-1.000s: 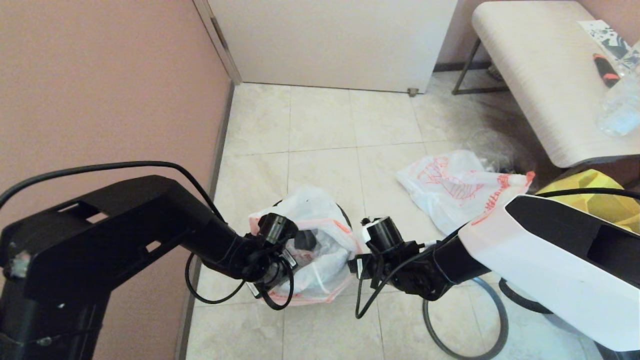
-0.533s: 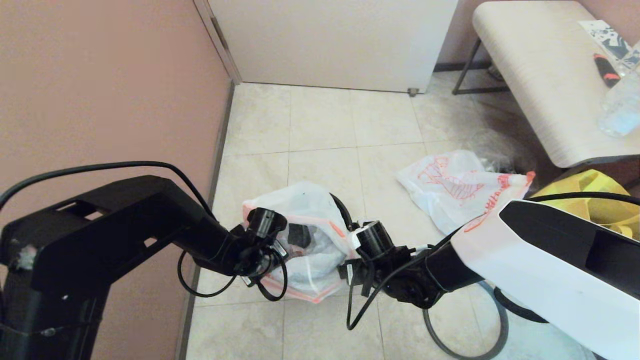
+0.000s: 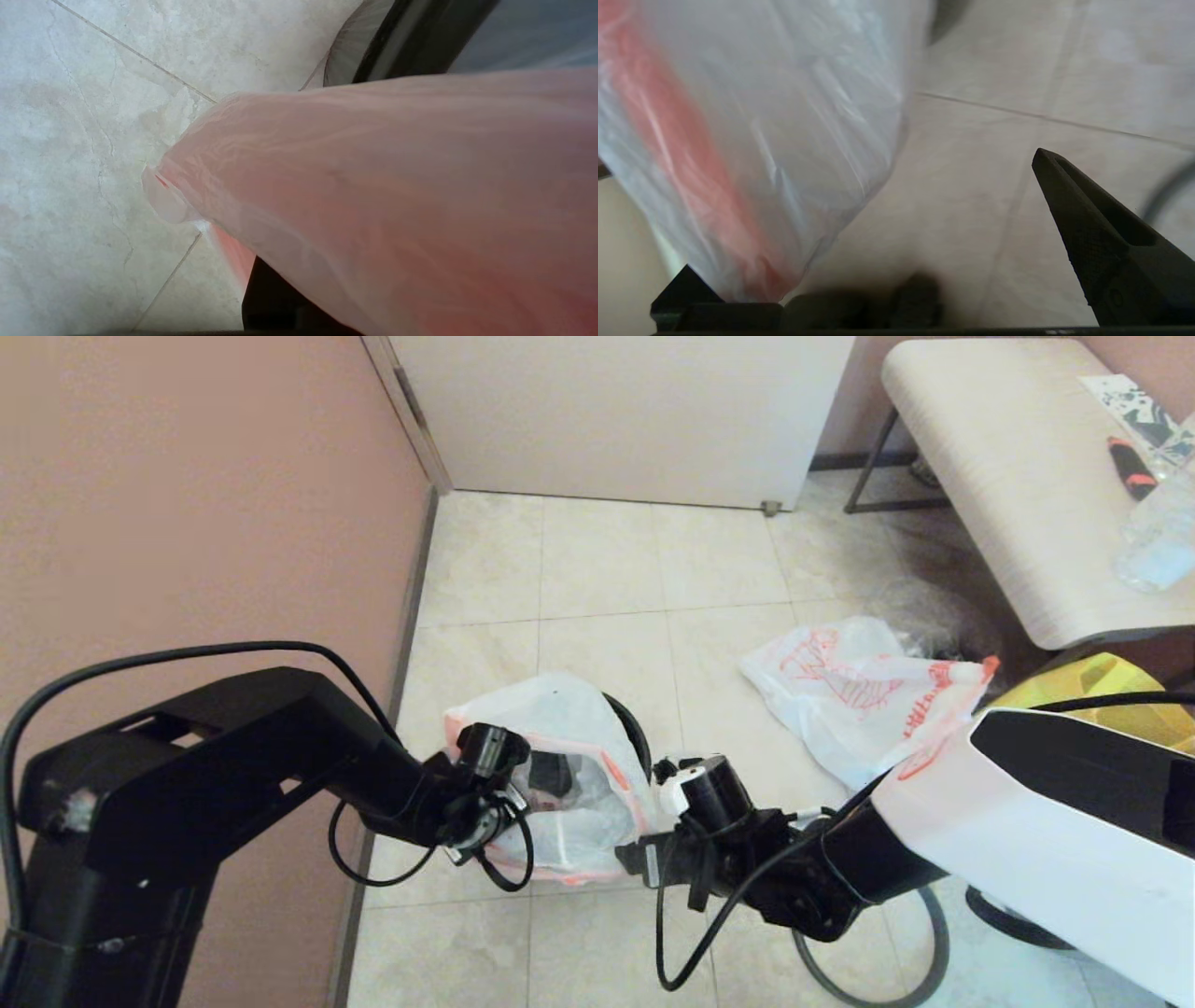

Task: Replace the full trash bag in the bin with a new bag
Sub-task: Put the new garbage bag on the trash can

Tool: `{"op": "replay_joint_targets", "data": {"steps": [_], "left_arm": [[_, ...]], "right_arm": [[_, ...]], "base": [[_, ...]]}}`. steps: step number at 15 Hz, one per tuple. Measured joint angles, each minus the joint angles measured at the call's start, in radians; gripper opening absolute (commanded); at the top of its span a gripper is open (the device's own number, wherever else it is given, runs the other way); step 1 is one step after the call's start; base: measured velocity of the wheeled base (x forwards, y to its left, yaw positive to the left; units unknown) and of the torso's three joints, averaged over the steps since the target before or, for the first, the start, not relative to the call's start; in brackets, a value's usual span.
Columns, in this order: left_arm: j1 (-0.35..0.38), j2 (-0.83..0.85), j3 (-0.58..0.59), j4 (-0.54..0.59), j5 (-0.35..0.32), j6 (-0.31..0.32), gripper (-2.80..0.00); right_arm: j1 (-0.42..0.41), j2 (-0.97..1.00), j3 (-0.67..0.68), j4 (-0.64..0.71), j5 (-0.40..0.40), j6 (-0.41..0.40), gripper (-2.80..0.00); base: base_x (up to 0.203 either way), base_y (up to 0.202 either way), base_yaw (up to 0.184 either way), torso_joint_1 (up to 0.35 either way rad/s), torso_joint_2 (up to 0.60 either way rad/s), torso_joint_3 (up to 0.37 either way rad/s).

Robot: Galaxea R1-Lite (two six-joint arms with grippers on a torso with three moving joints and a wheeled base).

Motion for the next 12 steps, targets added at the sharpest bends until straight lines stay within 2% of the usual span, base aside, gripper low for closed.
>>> {"op": "replay_joint_targets", "data": {"steps": [5, 10, 12], "left_arm": [[0.000, 0.010, -0.004, 0.001, 0.003, 0.001, -2.80], [0.000, 0.018, -0.008, 0.000, 0.016, 0.000, -2.80], [0.000, 0.020, -0.008, 0.000, 0.019, 0.001, -2.80]], "right_arm": [[-0.025, -0.066, 0.172, -0.203, 0.205, 0.002, 0.00], [-0.039, -0.119, 0.333, -0.406, 0.321, 0.002, 0.00], [-0.046, -0.141, 0.381, -0.454, 0.395, 0.003, 0.00]], "base": [[0.000, 0.000, 0.000, 0.000, 0.00, 0.000], [0.000, 0.000, 0.000, 0.000, 0.00, 0.000], [0.000, 0.000, 0.000, 0.000, 0.00, 0.000]]}}
